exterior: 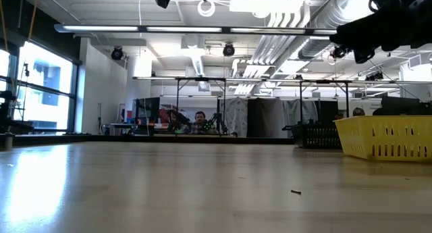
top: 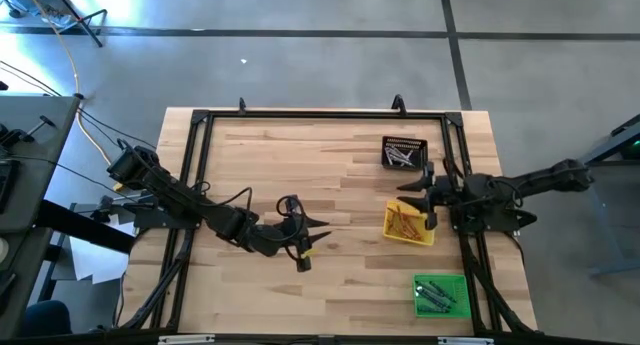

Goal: Sort crayons
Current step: Return to Home Position

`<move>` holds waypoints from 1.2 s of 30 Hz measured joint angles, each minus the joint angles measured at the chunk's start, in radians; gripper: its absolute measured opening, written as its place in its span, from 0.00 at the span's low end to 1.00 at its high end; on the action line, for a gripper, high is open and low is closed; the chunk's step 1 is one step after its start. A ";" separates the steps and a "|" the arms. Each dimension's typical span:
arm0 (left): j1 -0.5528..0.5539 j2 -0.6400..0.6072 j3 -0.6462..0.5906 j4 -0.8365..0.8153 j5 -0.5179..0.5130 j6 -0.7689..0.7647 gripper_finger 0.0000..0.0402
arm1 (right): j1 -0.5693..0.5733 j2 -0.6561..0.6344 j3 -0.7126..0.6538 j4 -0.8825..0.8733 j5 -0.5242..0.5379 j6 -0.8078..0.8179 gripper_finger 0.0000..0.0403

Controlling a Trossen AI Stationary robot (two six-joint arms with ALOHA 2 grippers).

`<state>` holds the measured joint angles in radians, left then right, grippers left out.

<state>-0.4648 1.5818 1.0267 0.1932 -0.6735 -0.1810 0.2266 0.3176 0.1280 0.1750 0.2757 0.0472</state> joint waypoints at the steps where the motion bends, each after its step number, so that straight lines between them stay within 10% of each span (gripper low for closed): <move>1: 0.000 0.000 0.000 0.000 0.001 0.000 0.22 | -0.012 -0.009 0.000 -0.016 0.005 0.002 0.29; 36: 0.000 0.001 0.000 -0.010 0.012 0.001 0.22 | -0.347 -0.070 -0.066 -0.020 -0.120 0.042 0.29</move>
<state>-0.4648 1.5826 1.0267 0.1836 -0.6617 -0.1802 -0.1203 0.2472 0.0620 0.1555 0.1558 0.0887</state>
